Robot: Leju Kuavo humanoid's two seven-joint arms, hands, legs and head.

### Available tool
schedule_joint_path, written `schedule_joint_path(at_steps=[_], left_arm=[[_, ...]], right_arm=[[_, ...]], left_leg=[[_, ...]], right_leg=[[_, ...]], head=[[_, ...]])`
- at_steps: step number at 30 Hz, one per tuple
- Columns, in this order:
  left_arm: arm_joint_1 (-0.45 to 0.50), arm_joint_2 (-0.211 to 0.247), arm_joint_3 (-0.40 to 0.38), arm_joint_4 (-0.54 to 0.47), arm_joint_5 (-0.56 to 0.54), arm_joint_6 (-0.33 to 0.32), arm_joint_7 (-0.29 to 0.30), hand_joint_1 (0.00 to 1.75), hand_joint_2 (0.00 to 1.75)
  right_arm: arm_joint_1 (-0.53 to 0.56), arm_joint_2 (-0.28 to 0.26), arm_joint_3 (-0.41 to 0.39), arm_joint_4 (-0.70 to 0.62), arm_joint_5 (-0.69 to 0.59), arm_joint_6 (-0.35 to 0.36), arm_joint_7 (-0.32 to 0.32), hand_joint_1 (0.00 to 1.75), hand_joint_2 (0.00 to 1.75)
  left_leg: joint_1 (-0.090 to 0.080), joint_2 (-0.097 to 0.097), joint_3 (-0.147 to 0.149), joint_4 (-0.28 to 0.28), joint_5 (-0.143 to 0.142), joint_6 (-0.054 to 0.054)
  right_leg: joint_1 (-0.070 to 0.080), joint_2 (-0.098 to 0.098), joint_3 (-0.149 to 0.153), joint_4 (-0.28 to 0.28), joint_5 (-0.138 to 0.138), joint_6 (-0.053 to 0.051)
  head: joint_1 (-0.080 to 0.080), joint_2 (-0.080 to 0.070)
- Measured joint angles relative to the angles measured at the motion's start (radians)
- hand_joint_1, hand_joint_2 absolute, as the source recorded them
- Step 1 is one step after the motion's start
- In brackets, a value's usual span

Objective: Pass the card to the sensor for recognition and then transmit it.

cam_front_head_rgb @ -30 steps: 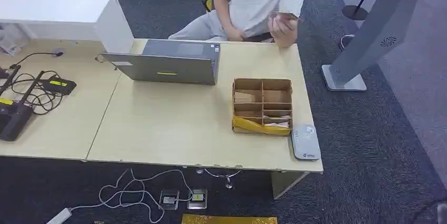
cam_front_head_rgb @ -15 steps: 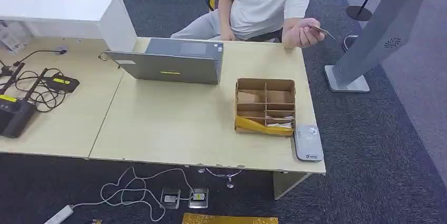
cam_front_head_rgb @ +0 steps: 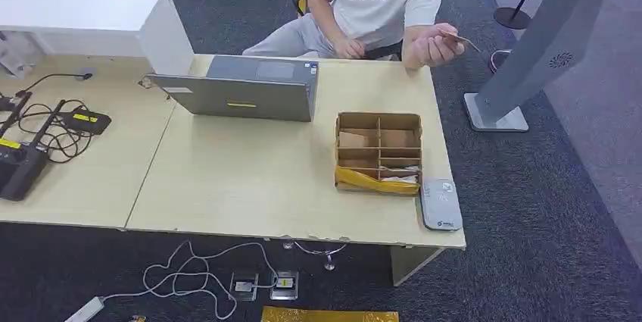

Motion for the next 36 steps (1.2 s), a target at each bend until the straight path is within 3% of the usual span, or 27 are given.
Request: schedule_joint_path(at_steps=[5,11,12,18,21,28,36], left_arm=[[-0.008,-0.001,-0.008,0.000,-0.005,-0.003,0.000,0.00,0.00],[-0.028,0.000,-0.014,0.000,-0.010,-0.013,0.001,0.00,0.00],[-0.030,0.000,-0.015,0.000,-0.011,-0.014,0.005,0.00,0.00],[-0.033,0.001,-0.018,0.000,-0.019,-0.014,0.023,0.00,0.00],[-0.034,0.000,-0.020,0.000,-0.019,-0.013,0.029,0.00,0.00],[-0.034,0.001,-0.023,0.000,-0.021,-0.011,0.034,0.00,0.00],[-0.037,0.000,-0.032,0.000,-0.031,-0.004,0.054,0.00,0.00]], right_arm=[[-0.024,0.003,0.165,-0.001,0.165,-0.011,-0.061,0.00,0.00],[-0.020,0.014,0.462,-0.061,0.575,0.044,0.031,0.00,0.00],[-0.016,0.019,0.507,-0.075,0.644,0.050,0.050,0.00,1.75],[0.015,0.037,0.713,-0.144,0.817,0.068,0.105,0.00,1.75],[0.032,0.045,0.776,-0.171,0.816,0.064,0.131,0.00,1.75],[0.049,0.051,0.840,-0.201,0.832,0.054,0.144,0.00,1.75],[0.097,0.067,0.905,-0.217,0.951,-0.034,0.150,0.00,1.75]], left_leg=[[0.001,-0.004,-0.001,0.000,0.000,0.000],[0.002,-0.003,-0.001,0.000,0.001,-0.001],[0.002,-0.004,-0.001,0.000,0.001,-0.001],[0.002,-0.004,-0.001,0.000,0.001,-0.001],[0.002,-0.004,-0.002,0.000,0.001,-0.001],[0.002,-0.004,-0.002,0.000,0.001,-0.001],[0.002,-0.004,-0.002,0.000,0.001,-0.001]], right_leg=[[0.001,-0.004,0.001,0.000,0.000,0.000],[0.001,-0.002,0.001,0.000,0.000,0.000],[0.002,-0.003,0.001,0.000,0.000,0.000],[0.002,-0.004,0.000,0.000,0.000,0.000],[0.002,-0.004,0.000,0.000,0.000,0.000],[0.002,-0.004,0.000,0.000,0.000,0.000],[0.002,-0.003,0.000,0.000,0.000,0.000]], head=[[0.000,0.000],[0.000,0.000],[0.001,0.000],[0.000,0.000],[0.001,0.000],[0.000,0.000],[0.001,0.000]])
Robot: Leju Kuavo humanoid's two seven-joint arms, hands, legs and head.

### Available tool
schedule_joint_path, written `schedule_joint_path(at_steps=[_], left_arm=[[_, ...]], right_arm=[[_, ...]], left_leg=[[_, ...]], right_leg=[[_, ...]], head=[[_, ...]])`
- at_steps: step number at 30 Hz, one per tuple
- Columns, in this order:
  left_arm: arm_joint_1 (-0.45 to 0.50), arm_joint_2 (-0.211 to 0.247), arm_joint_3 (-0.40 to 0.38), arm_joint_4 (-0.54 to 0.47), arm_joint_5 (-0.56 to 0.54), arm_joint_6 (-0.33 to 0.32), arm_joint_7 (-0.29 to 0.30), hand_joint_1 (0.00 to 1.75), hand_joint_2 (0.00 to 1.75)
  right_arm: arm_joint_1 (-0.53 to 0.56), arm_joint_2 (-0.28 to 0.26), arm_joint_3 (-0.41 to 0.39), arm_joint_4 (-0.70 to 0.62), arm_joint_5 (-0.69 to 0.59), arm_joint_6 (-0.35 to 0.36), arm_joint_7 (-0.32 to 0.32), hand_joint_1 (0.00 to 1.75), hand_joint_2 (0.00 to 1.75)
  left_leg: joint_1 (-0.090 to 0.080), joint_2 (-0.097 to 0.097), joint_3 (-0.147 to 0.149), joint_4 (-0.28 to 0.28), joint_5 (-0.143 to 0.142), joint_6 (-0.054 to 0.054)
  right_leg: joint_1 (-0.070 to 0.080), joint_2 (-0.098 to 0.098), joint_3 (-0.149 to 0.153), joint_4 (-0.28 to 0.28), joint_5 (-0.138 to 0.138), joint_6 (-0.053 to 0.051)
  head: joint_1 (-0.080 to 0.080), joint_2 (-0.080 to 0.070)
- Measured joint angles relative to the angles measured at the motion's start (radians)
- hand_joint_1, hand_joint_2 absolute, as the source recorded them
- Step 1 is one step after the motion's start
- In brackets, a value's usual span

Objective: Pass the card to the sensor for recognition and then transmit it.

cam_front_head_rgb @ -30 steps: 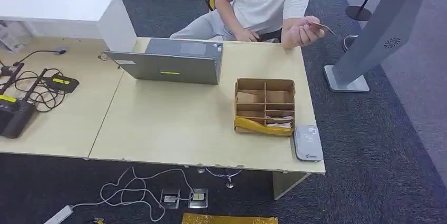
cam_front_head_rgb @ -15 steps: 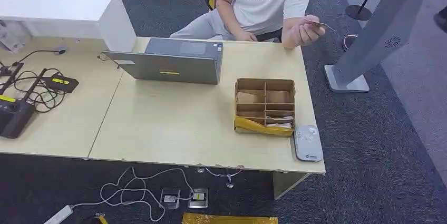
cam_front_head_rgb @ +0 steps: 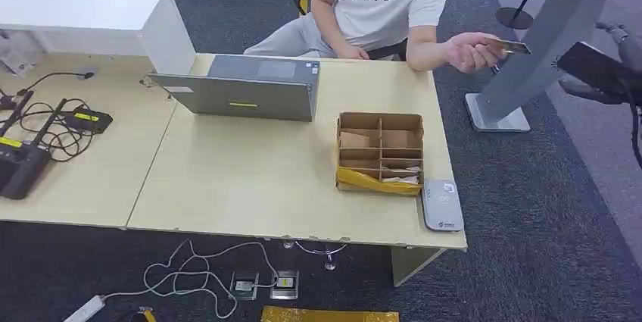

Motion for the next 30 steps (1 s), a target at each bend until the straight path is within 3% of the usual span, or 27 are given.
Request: schedule_joint_path(at_steps=[5,30], left_arm=[[0.000,-0.005,-0.001,0.000,-0.003,0.010,0.003,0.00,0.00],[0.002,-0.017,-0.008,0.000,-0.010,0.011,0.003,0.00,0.00]], right_arm=[[0.016,0.013,0.020,-0.002,0.048,-0.037,0.001,0.00,1.75],[0.104,0.019,-0.011,-0.076,0.061,0.007,0.020,0.00,1.75]], left_leg=[[0.000,0.000,0.000,0.000,0.000,0.000],[0.000,0.000,0.000,0.000,0.000,0.000]], right_leg=[[0.000,0.000,0.000,0.000,0.000,0.000],[0.000,0.000,0.000,0.000,0.000,0.000]], head=[[0.000,0.000],[0.000,0.000]])
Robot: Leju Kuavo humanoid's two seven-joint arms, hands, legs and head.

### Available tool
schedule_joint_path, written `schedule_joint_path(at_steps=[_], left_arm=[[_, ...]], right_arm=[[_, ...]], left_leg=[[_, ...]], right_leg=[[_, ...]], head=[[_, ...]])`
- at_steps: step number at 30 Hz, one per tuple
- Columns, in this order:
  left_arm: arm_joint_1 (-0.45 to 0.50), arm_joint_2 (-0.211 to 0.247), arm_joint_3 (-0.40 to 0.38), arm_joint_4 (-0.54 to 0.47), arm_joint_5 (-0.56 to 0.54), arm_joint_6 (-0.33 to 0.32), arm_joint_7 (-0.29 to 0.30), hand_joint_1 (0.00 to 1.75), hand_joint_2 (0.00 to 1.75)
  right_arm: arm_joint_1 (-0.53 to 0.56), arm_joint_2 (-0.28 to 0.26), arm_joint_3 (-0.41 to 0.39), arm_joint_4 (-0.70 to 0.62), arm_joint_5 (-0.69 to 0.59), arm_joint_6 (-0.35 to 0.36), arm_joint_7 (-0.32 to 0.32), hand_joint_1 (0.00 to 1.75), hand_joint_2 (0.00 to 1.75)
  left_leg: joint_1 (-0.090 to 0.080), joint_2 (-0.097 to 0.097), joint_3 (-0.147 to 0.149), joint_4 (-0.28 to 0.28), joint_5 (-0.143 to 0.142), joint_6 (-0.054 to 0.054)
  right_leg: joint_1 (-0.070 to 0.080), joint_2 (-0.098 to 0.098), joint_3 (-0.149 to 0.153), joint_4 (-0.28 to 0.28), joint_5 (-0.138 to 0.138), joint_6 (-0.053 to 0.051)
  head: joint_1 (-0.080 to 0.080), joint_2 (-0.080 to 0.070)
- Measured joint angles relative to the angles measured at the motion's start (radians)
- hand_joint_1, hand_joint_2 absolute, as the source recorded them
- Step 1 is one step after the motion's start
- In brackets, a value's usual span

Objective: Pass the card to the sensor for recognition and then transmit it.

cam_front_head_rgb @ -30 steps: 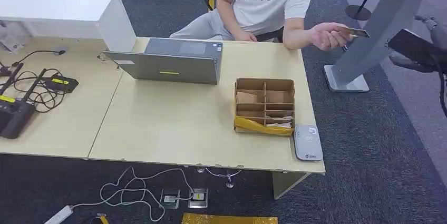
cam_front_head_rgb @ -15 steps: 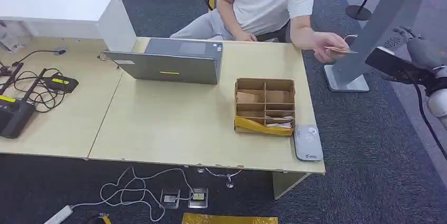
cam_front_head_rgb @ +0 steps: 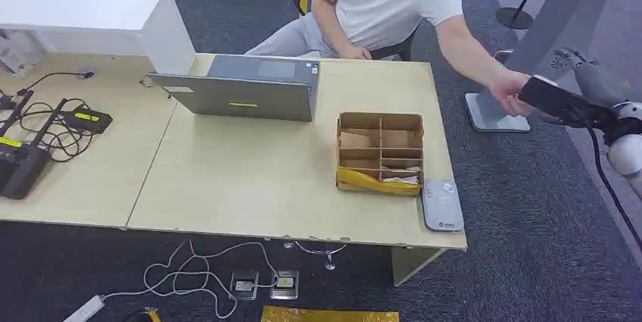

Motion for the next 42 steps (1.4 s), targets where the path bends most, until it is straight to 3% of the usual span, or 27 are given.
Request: schedule_joint_path(at_steps=[5,6,7,8,9,31,42], left_arm=[[0.000,0.000,-0.001,0.000,-0.002,0.000,0.000,0.00,0.00],[0.000,-0.001,-0.002,0.000,-0.002,0.000,0.000,0.00,0.00],[0.000,-0.002,-0.002,0.000,-0.002,0.000,0.000,0.00,0.00],[0.000,-0.002,-0.002,0.000,-0.002,0.000,0.000,0.00,0.00],[0.000,-0.002,-0.002,0.000,-0.002,0.001,0.000,0.00,0.00],[0.000,-0.002,-0.005,0.000,-0.004,0.003,0.000,0.00,0.00],[-0.001,-0.002,-0.006,0.000,-0.010,0.004,0.000,0.00,0.00]], right_arm=[[0.006,-0.002,-0.008,-0.011,0.003,0.000,0.006,0.00,1.75],[0.010,-0.003,-0.013,-0.016,0.003,0.000,0.008,0.28,1.75],[0.014,-0.005,-0.017,-0.021,0.004,0.000,0.011,1.50,1.75],[0.018,-0.005,-0.021,-0.024,0.006,0.000,0.015,1.52,1.75],[0.020,-0.006,-0.024,-0.026,0.009,0.001,0.015,1.69,1.75],[0.056,0.003,-0.072,-0.047,0.057,-0.010,-0.021,1.75,1.75],[0.092,0.000,-0.098,-0.057,0.048,-0.053,-0.016,1.75,1.75]], left_leg=[[0.000,0.000,0.000,0.000,0.000,0.000],[0.000,0.000,0.000,0.000,0.000,0.000],[0.000,0.000,0.000,0.000,0.000,0.000],[0.000,0.000,0.000,0.000,0.000,0.000],[0.000,0.000,0.000,0.000,0.000,0.000],[0.000,0.000,0.000,0.000,0.000,0.000],[0.000,0.000,0.000,0.000,0.000,0.000]], right_leg=[[0.000,0.000,0.000,0.000,0.000,0.000],[0.000,0.000,0.000,0.000,0.000,0.000],[0.000,0.000,0.000,0.000,0.000,0.000],[0.000,0.000,0.000,0.000,0.000,0.000],[0.000,0.000,0.000,0.000,0.000,0.000],[0.000,0.000,0.000,0.000,0.000,0.000],[0.000,0.000,0.000,0.000,0.000,0.000]], head=[[0.000,0.000],[0.000,0.000],[0.000,0.000],[0.000,0.000],[0.000,0.000],[0.000,0.000],[0.000,0.000]])
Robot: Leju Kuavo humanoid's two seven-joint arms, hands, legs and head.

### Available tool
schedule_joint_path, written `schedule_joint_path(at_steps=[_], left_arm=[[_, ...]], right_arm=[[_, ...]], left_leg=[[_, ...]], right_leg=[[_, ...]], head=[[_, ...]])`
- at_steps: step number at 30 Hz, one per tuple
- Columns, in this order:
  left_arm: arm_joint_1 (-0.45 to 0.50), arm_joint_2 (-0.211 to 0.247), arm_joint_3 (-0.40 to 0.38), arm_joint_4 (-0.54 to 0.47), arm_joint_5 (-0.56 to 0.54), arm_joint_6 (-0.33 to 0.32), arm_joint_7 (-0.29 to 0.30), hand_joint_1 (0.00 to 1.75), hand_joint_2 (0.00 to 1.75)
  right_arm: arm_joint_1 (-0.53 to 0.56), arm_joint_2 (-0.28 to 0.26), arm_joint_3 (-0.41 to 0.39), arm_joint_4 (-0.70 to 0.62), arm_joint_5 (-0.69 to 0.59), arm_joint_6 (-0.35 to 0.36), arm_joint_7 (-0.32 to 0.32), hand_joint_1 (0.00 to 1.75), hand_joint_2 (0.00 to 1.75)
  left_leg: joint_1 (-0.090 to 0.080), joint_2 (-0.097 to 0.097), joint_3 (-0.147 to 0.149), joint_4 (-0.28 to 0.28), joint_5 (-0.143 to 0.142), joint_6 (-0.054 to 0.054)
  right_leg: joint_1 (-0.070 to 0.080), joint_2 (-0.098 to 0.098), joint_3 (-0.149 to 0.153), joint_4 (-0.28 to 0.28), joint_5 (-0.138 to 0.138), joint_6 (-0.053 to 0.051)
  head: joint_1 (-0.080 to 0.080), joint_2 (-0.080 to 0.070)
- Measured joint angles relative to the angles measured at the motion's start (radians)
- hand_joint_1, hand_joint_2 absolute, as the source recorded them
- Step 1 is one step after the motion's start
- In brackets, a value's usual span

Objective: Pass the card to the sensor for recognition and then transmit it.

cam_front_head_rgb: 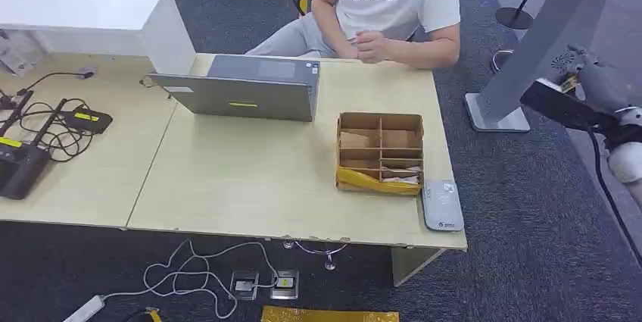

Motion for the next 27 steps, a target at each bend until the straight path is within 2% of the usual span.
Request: schedule_joint_path(at_steps=[7,14,22,27], left_arm=[[0.001,0.000,0.000,0.000,0.000,0.004,0.000,0.00,0.00],[0.001,0.000,0.000,0.000,0.000,0.006,0.000,0.00,0.00],[0.000,0.000,0.000,0.000,-0.002,0.013,0.000,0.00,0.00],[0.000,0.000,0.000,0.000,-0.002,0.013,0.000,0.00,0.00]], right_arm=[[0.141,-0.003,0.000,-0.081,-0.014,-0.032,0.043,1.75,1.75],[0.179,-0.008,0.000,-0.118,-0.021,-0.034,0.050,1.75,1.75],[0.292,0.005,-0.001,-0.166,-0.028,-0.055,0.064,1.75,1.75],[0.309,0.007,-0.002,-0.186,-0.028,-0.055,0.064,1.75,1.75]], left_leg=[[0.000,0.000,0.000,0.000,0.000,0.000],[0.000,0.000,0.000,0.000,0.000,0.000],[0.001,0.000,0.000,0.000,0.000,0.000],[0.001,0.000,0.000,0.000,0.000,0.000]], right_leg=[[0.000,0.000,0.000,0.000,0.000,0.000],[0.001,0.001,0.000,0.000,0.000,0.000],[0.001,0.000,0.000,0.000,0.000,0.000],[0.001,0.000,0.000,0.000,0.000,0.000]], head=[[0.000,0.000],[0.000,0.000],[0.000,0.000],[-0.001,0.000]])
